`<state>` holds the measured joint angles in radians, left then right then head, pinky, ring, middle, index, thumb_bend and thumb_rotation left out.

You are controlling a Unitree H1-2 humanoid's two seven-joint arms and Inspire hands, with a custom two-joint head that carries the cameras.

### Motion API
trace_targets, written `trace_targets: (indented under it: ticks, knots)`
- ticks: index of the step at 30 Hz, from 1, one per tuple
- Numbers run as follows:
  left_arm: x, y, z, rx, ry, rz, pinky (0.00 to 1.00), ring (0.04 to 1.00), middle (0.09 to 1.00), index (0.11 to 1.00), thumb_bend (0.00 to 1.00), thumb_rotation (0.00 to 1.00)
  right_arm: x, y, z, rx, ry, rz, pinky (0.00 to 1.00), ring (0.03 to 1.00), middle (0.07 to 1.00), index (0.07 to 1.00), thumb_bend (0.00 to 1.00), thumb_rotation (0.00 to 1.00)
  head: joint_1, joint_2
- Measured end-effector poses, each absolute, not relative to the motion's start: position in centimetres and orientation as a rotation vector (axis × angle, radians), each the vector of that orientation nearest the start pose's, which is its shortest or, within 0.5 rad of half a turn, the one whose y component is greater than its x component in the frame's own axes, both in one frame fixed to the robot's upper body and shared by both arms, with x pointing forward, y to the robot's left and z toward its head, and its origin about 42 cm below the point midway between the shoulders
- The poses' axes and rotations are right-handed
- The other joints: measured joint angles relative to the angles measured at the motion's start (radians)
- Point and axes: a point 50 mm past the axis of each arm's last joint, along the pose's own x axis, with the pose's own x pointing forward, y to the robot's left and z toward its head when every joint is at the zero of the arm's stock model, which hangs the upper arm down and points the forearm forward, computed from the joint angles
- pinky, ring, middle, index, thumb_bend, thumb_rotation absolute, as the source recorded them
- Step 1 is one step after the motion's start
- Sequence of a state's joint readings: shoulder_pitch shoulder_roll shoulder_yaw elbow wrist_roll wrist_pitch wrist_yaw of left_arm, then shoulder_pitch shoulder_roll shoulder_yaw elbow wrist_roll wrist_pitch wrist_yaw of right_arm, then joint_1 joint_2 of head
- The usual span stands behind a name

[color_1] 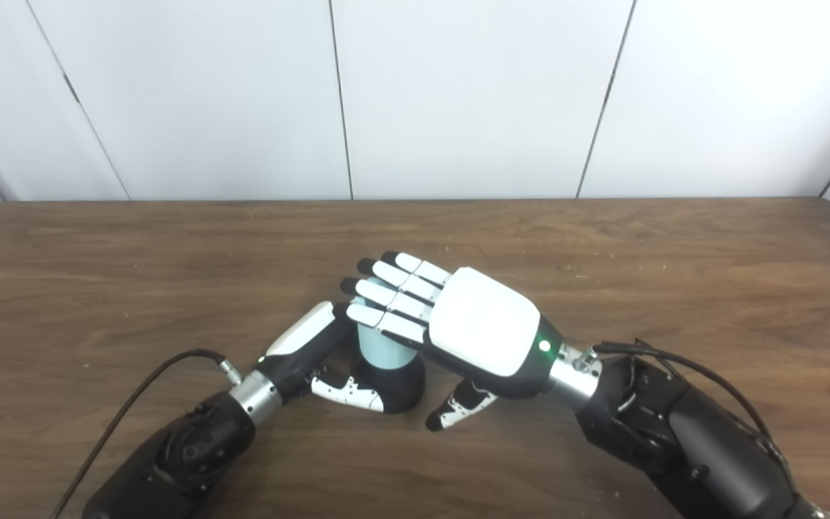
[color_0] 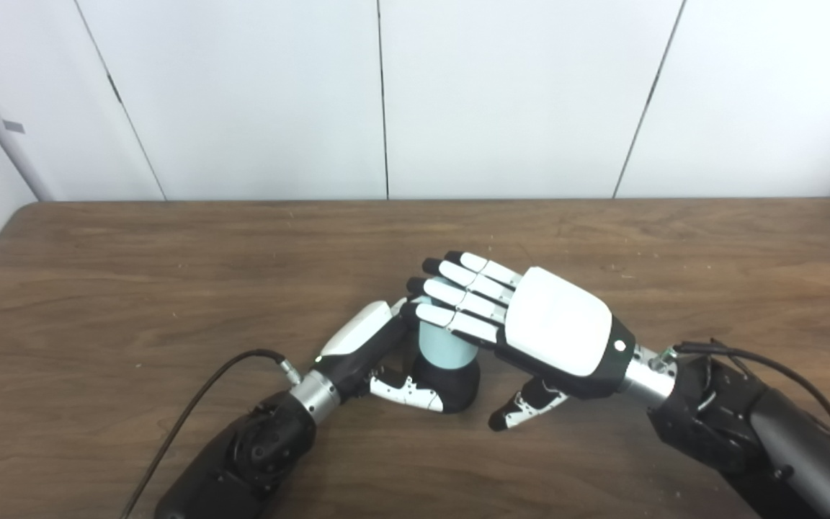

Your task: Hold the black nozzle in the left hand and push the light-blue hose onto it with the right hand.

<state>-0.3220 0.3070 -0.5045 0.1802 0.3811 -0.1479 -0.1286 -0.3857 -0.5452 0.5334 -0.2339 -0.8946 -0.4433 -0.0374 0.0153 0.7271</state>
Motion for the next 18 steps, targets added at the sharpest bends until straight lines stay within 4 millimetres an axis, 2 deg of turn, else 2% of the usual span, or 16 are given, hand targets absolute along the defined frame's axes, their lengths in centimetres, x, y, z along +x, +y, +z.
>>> trace_targets:
  ticks: [7,18]
  knots:
    - [35.04,16.41,11.97,0.785,-0.249,-0.663,1.00,0.969,0.789,0.452,0.58,0.36,31.65,-18.18,23.73,-1.345,-1.113,0.668,0.98,0.973,0.936,0.902,0.71,0.25,0.002,0.000]
    - [35.06,16.46,11.97,0.786,-0.247,-0.663,1.00,0.968,0.793,0.450,0.58,0.36,31.96,-18.04,23.99,-1.343,-1.120,0.696,0.95,0.957,0.924,0.892,0.69,0.30,0.003,0.000]
